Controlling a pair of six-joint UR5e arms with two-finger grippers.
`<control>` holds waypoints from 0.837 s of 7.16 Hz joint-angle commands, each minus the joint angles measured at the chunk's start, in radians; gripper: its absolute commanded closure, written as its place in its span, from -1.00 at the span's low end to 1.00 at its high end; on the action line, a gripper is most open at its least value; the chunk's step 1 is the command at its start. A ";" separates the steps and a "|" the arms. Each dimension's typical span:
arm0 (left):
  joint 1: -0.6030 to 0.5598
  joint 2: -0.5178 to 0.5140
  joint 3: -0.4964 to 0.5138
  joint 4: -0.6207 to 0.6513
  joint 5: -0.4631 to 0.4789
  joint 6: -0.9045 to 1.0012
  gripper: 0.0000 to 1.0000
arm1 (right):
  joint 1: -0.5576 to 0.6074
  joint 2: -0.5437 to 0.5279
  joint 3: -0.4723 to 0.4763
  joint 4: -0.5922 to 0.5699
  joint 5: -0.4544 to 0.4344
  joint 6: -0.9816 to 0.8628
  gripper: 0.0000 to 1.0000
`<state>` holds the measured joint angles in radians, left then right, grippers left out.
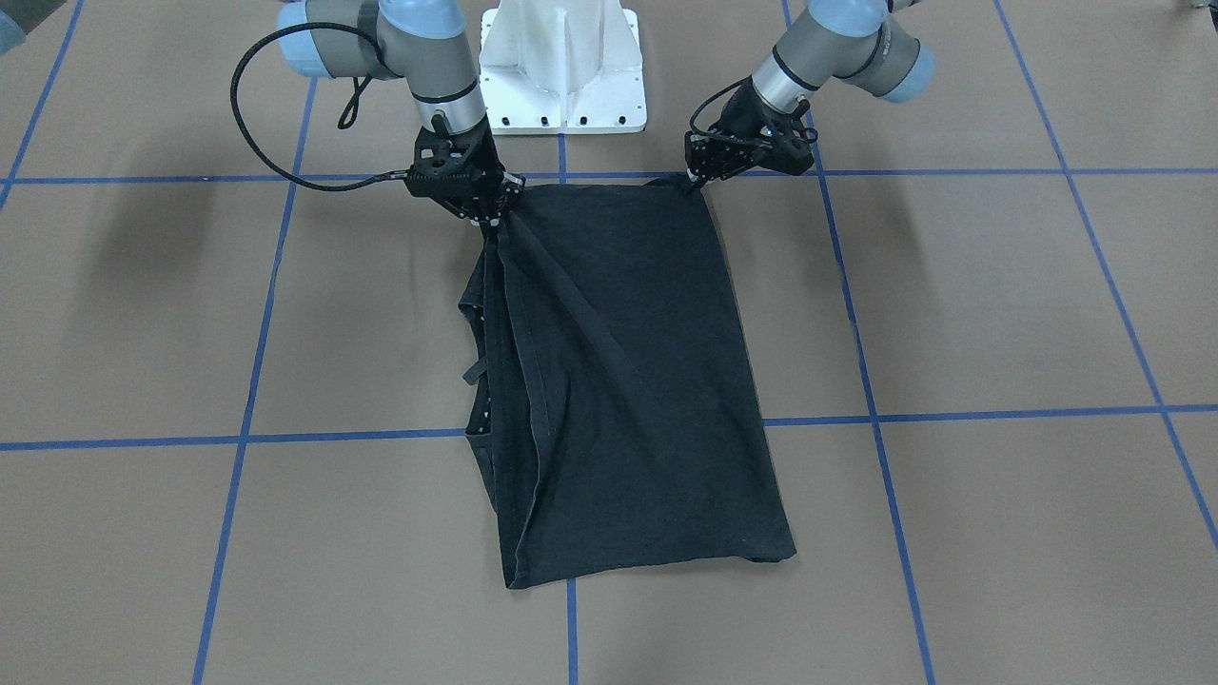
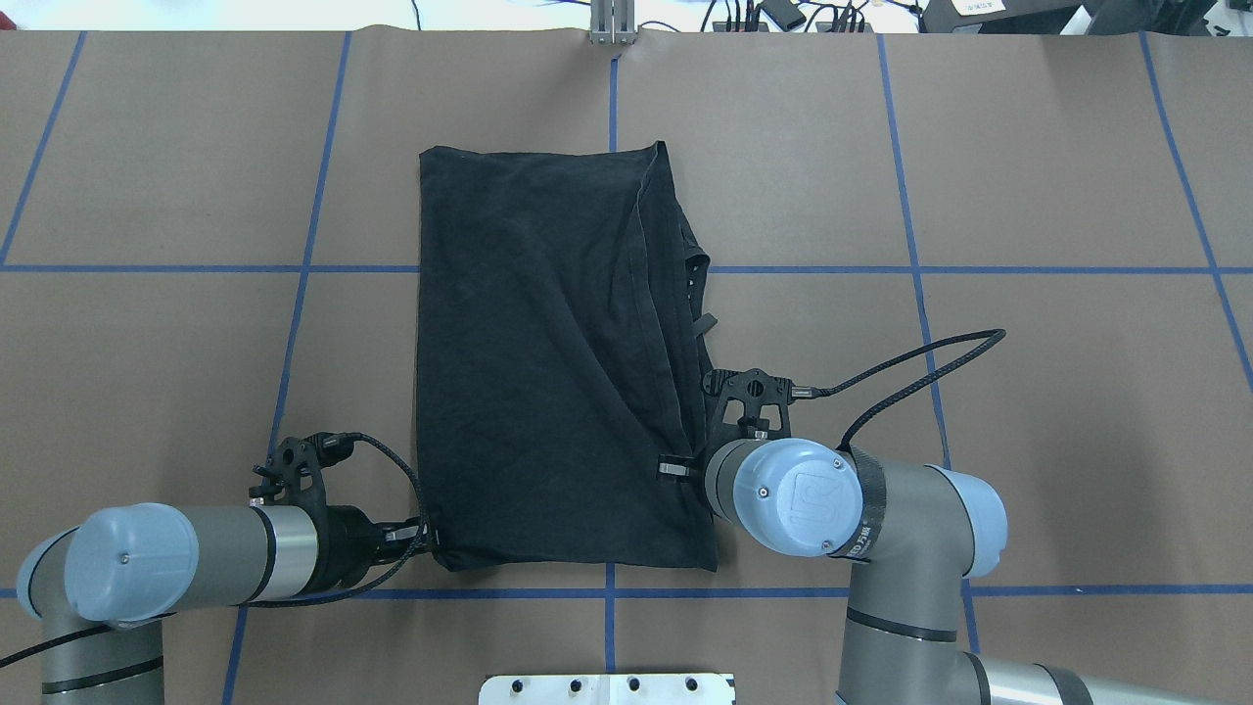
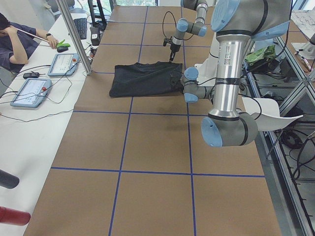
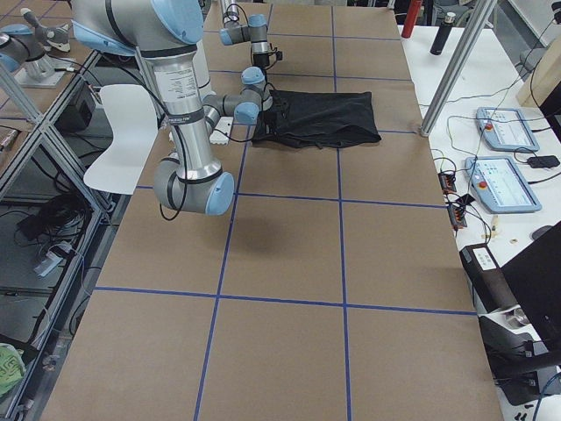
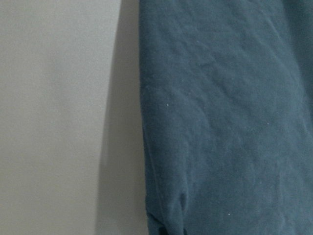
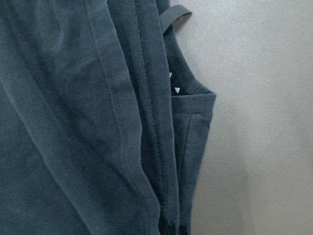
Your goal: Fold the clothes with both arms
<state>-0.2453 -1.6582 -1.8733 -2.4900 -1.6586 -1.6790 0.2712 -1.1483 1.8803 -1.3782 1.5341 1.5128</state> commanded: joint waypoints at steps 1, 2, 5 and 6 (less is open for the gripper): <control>0.001 0.003 -0.021 -0.003 -0.006 0.001 1.00 | -0.032 -0.028 0.078 -0.028 0.001 0.007 1.00; 0.021 0.014 -0.058 -0.003 -0.026 -0.001 1.00 | -0.071 -0.054 0.161 -0.085 0.001 0.013 1.00; 0.107 0.152 -0.269 -0.001 -0.030 -0.010 1.00 | -0.167 -0.158 0.371 -0.153 -0.002 0.015 1.00; 0.107 0.147 -0.279 0.002 -0.030 -0.010 1.00 | -0.165 -0.184 0.416 -0.163 0.000 0.015 1.00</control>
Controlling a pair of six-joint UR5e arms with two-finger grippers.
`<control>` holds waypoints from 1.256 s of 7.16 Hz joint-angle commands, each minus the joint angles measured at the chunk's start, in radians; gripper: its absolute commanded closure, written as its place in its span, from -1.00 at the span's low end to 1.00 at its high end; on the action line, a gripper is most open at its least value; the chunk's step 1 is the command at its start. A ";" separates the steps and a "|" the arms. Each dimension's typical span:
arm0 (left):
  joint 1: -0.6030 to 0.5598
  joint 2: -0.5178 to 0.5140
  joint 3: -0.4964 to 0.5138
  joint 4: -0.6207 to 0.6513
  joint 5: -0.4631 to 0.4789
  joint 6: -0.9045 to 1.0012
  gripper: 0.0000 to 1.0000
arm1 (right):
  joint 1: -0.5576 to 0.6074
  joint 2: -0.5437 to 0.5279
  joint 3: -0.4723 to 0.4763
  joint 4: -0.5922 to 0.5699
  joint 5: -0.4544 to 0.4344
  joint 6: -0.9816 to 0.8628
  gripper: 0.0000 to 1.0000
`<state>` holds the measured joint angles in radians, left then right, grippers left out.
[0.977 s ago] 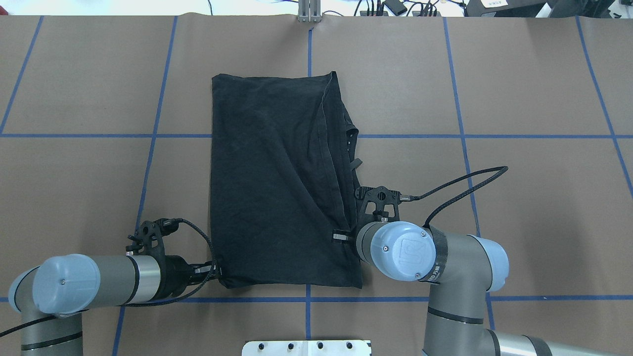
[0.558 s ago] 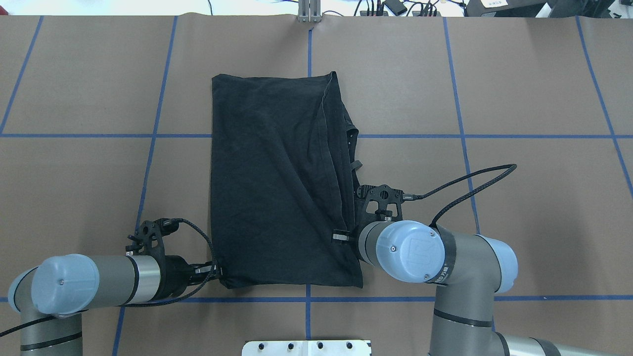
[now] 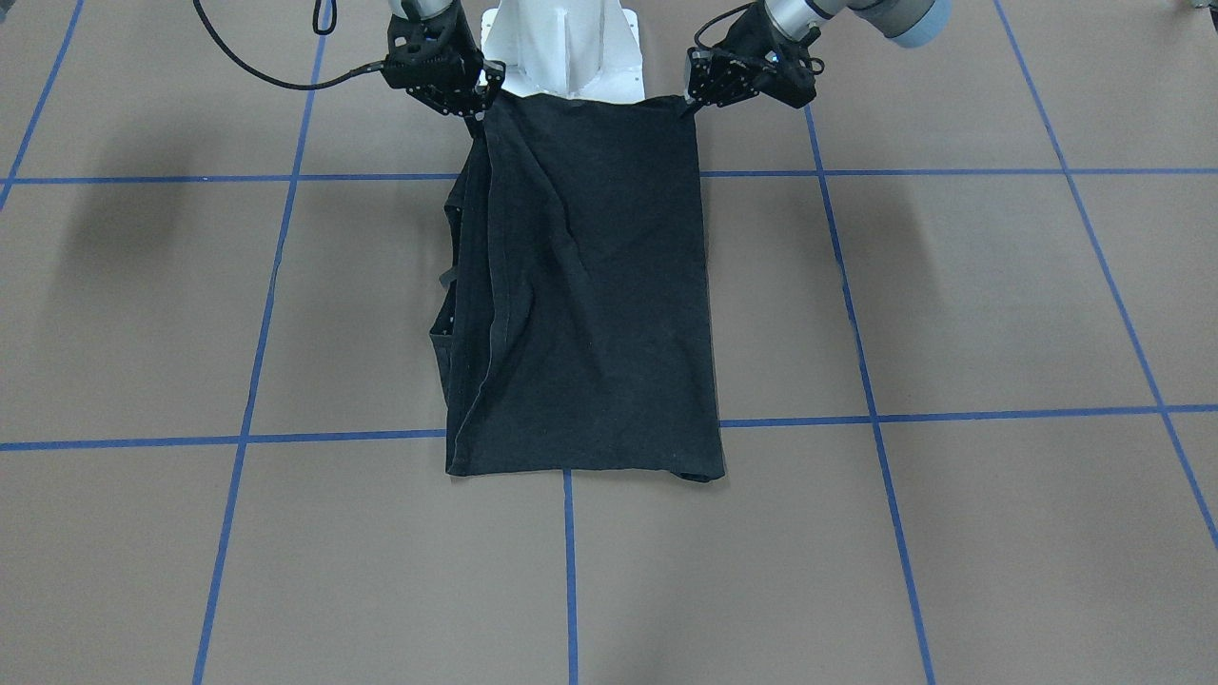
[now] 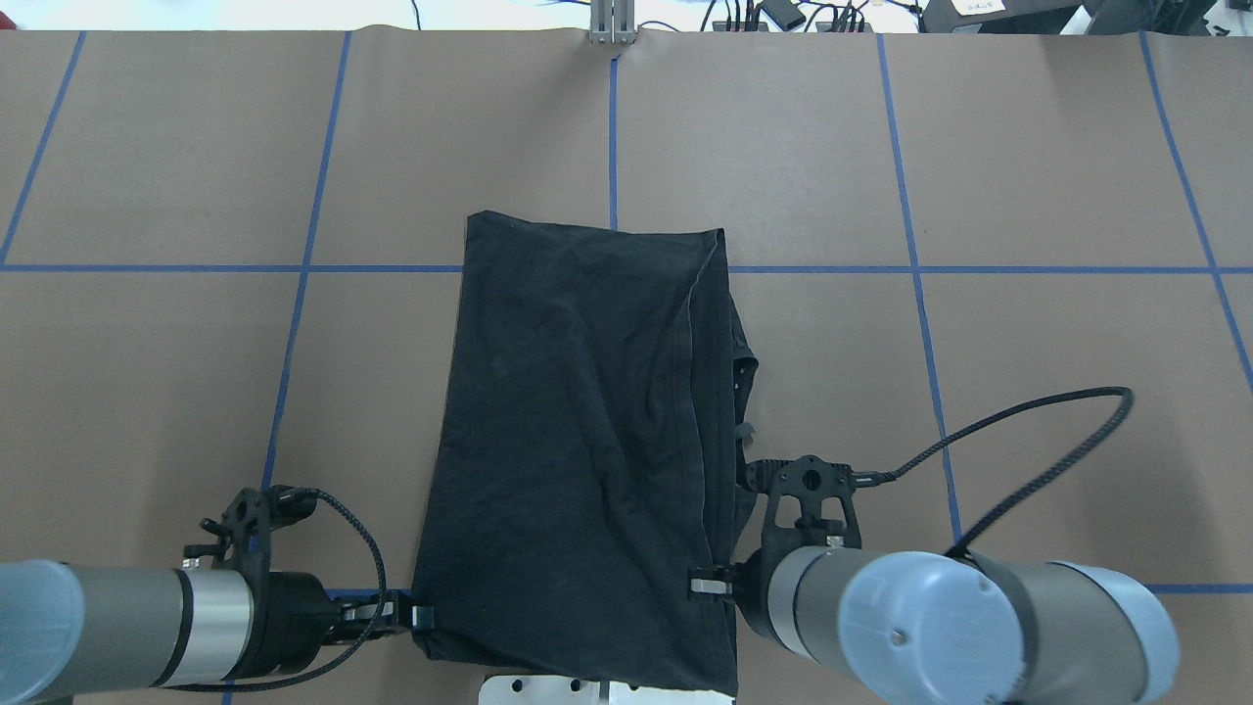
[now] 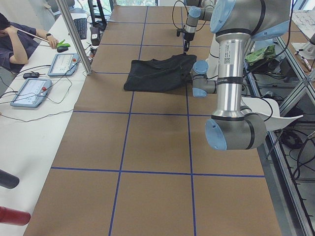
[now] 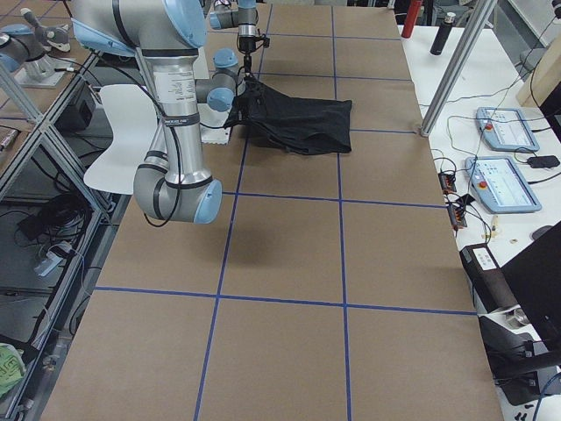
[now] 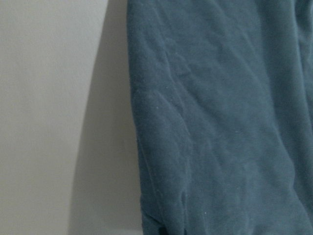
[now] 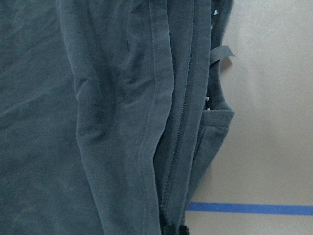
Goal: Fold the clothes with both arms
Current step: 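Lift the near edge with both grippers and carry it away from the robot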
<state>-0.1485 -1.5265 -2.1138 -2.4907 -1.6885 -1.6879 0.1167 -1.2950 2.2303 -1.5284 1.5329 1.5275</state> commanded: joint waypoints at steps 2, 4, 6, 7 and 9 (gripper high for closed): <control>-0.047 0.005 -0.046 0.006 -0.084 0.001 1.00 | 0.036 -0.035 0.101 -0.062 0.007 -0.001 1.00; -0.133 -0.020 -0.041 0.031 -0.108 0.013 1.00 | 0.108 -0.032 0.097 -0.064 0.051 -0.001 1.00; -0.219 -0.168 -0.032 0.215 -0.123 0.052 1.00 | 0.144 -0.026 0.072 -0.064 0.053 -0.015 1.00; -0.258 -0.214 -0.025 0.283 -0.123 0.098 1.00 | 0.171 -0.021 0.048 -0.064 0.055 -0.018 1.00; -0.316 -0.276 0.059 0.299 -0.123 0.151 1.00 | 0.243 0.073 -0.064 -0.064 0.081 -0.033 1.00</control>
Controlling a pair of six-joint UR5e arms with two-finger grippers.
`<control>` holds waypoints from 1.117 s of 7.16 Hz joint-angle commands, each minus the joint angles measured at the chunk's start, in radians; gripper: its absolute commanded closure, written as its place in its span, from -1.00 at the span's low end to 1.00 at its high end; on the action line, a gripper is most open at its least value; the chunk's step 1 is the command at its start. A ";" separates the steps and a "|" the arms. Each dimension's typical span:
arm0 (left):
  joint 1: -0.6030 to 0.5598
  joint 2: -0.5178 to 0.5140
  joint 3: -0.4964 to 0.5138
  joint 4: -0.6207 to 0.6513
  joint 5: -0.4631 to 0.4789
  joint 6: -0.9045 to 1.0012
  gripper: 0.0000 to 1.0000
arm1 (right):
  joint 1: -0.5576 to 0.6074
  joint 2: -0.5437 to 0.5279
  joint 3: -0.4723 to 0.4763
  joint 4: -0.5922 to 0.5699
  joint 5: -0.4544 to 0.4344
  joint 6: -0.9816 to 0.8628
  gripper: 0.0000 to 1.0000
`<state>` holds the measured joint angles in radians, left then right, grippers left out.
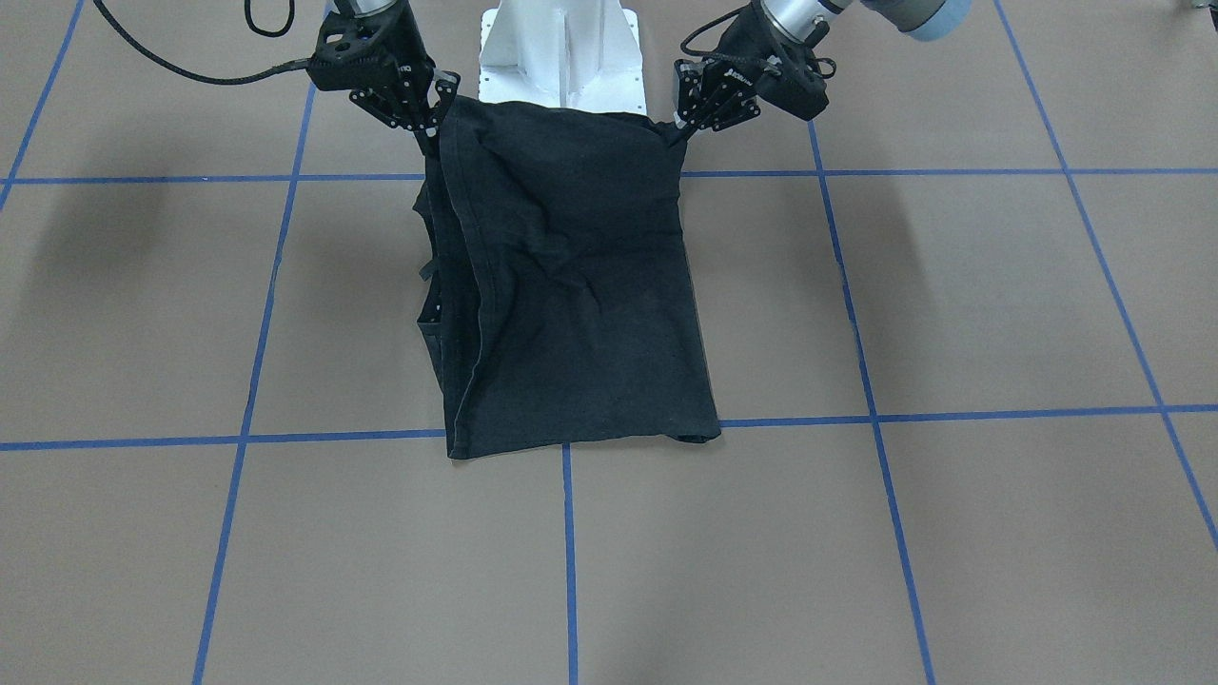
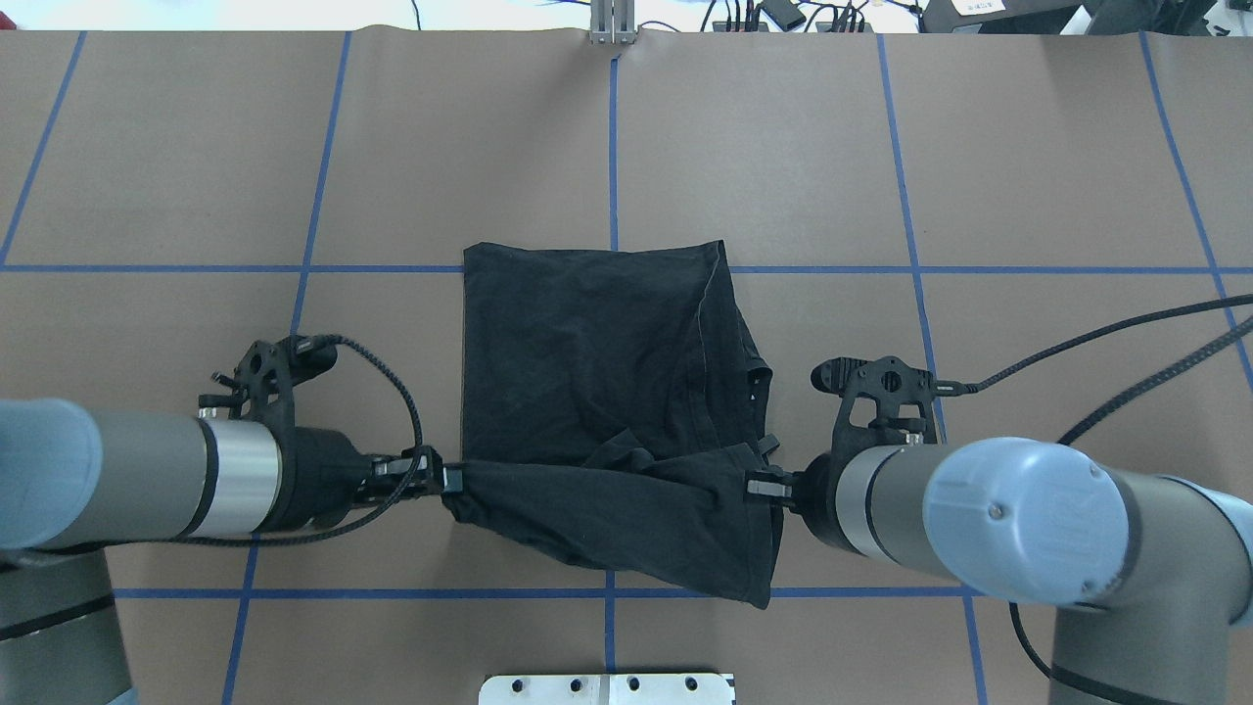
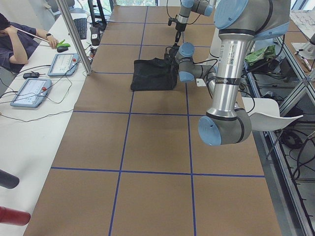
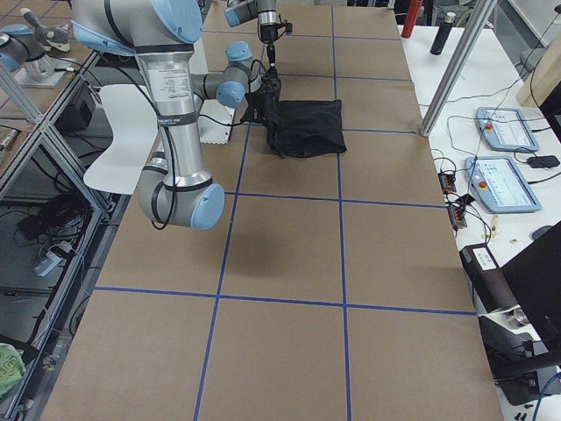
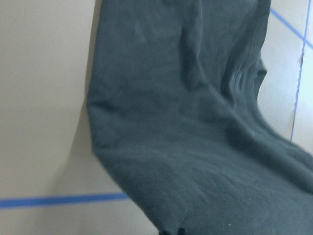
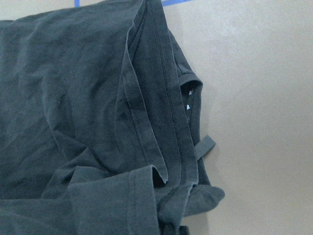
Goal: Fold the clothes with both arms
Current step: 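Lift the near edge with both grippers and carry it away from the robot, then lay the near edge over the far half and open both grippers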
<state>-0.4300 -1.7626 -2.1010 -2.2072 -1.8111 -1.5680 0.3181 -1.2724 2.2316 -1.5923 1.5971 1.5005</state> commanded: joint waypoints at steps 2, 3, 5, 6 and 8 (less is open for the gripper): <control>-0.102 -0.087 0.123 0.017 -0.001 0.083 1.00 | 0.120 0.152 -0.192 0.000 0.047 -0.042 1.00; -0.133 -0.109 0.165 0.017 -0.004 0.115 1.00 | 0.156 0.191 -0.246 0.000 0.056 -0.068 1.00; -0.179 -0.147 0.235 0.017 -0.004 0.153 1.00 | 0.217 0.234 -0.318 0.000 0.063 -0.114 1.00; -0.194 -0.171 0.278 0.015 -0.002 0.166 1.00 | 0.235 0.246 -0.348 0.002 0.063 -0.132 1.00; -0.205 -0.248 0.404 0.001 -0.001 0.186 1.00 | 0.246 0.345 -0.476 0.006 0.061 -0.138 1.00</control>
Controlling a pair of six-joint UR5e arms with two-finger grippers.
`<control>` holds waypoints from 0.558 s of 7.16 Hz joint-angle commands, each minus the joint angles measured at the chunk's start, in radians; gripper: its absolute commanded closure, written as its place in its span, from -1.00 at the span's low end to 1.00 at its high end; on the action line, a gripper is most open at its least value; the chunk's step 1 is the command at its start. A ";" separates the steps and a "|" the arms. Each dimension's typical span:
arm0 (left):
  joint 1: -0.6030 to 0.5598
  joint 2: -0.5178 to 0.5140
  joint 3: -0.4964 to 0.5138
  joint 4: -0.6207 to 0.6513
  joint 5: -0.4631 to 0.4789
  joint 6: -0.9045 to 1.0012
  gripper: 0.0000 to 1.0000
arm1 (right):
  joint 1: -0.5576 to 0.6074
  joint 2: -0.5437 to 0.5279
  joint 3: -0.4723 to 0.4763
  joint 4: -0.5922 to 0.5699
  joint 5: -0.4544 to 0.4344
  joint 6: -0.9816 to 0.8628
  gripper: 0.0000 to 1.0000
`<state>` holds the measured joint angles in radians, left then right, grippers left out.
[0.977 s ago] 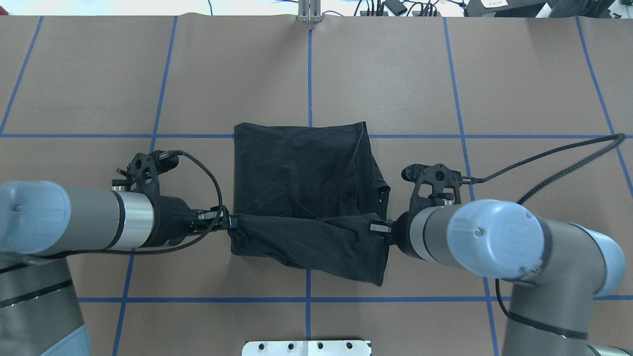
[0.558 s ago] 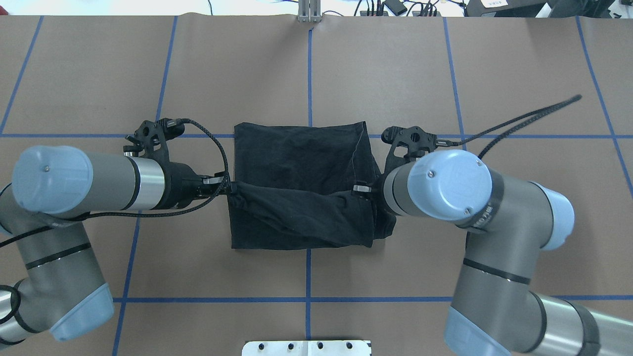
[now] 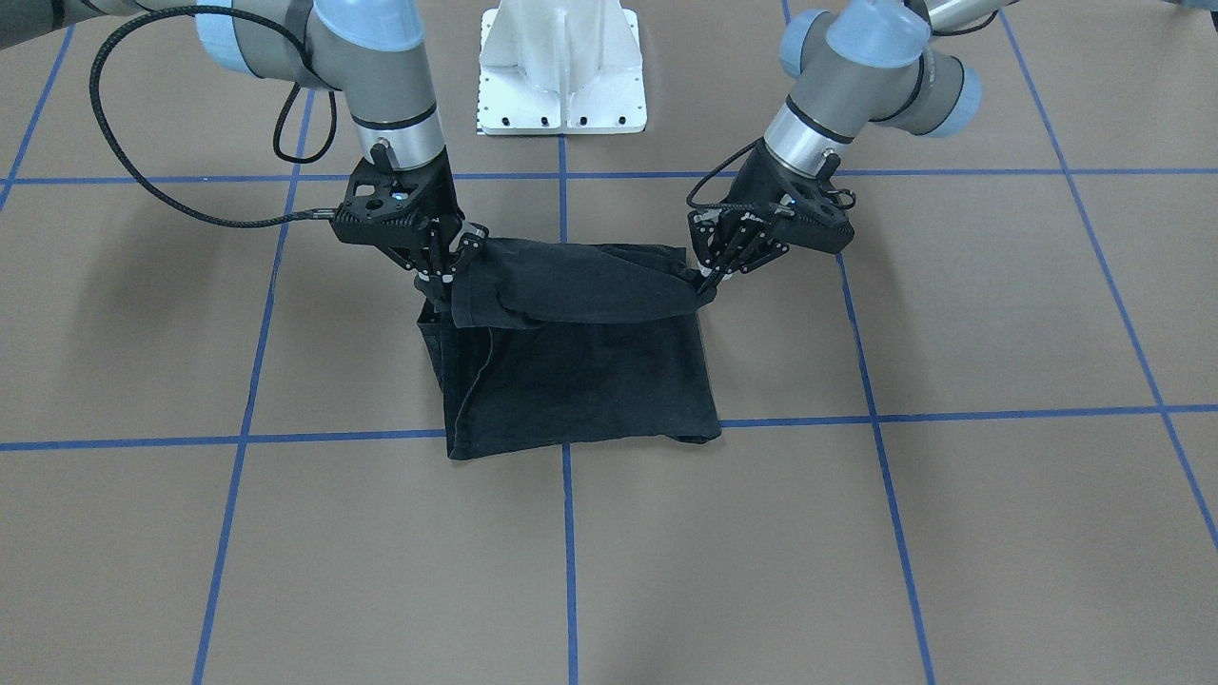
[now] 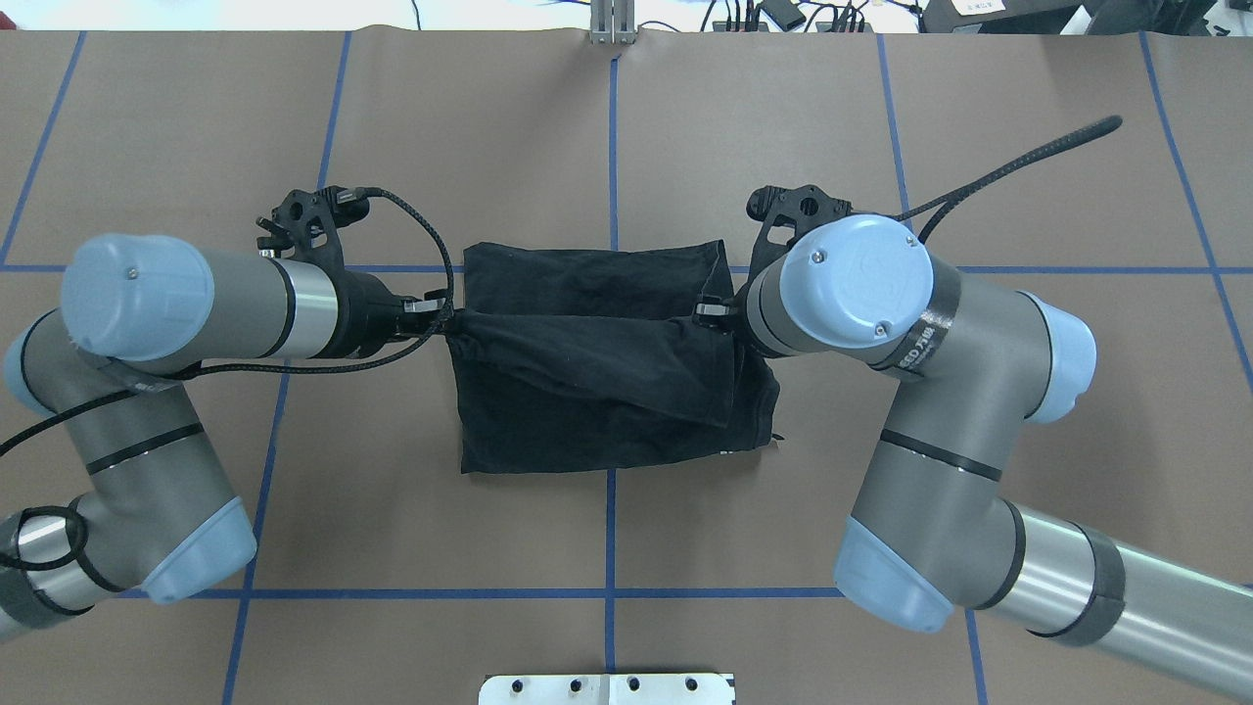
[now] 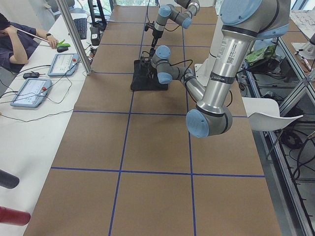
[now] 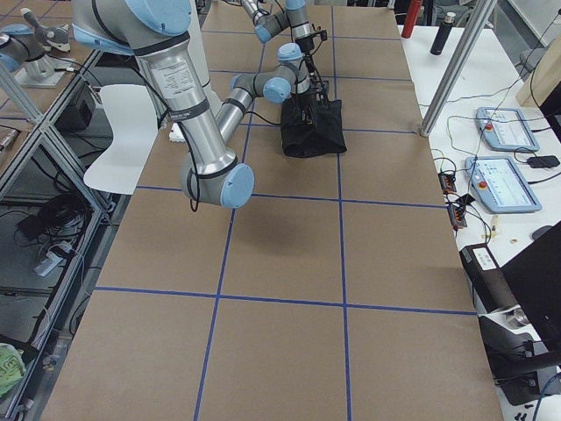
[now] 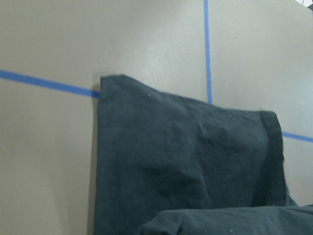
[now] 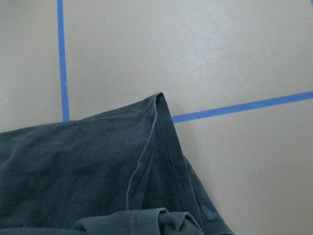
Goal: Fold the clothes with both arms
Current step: 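Lay the near edge over the far half and open both grippers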
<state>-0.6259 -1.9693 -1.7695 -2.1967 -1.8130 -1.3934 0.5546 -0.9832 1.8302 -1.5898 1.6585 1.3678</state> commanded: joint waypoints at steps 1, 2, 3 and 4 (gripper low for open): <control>-0.017 -0.074 0.129 -0.009 0.004 0.052 1.00 | 0.016 0.073 -0.118 0.010 0.000 -0.007 1.00; -0.026 -0.104 0.192 -0.012 0.006 0.062 1.00 | 0.024 0.083 -0.144 0.010 0.000 -0.028 1.00; -0.038 -0.130 0.237 -0.012 0.006 0.092 1.00 | 0.031 0.086 -0.179 0.011 0.000 -0.041 1.00; -0.064 -0.149 0.278 -0.011 0.006 0.108 1.00 | 0.047 0.090 -0.202 0.011 0.000 -0.064 1.00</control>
<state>-0.6652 -2.0908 -1.5471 -2.2081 -1.8074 -1.3097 0.5859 -0.8997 1.6625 -1.5792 1.6582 1.3281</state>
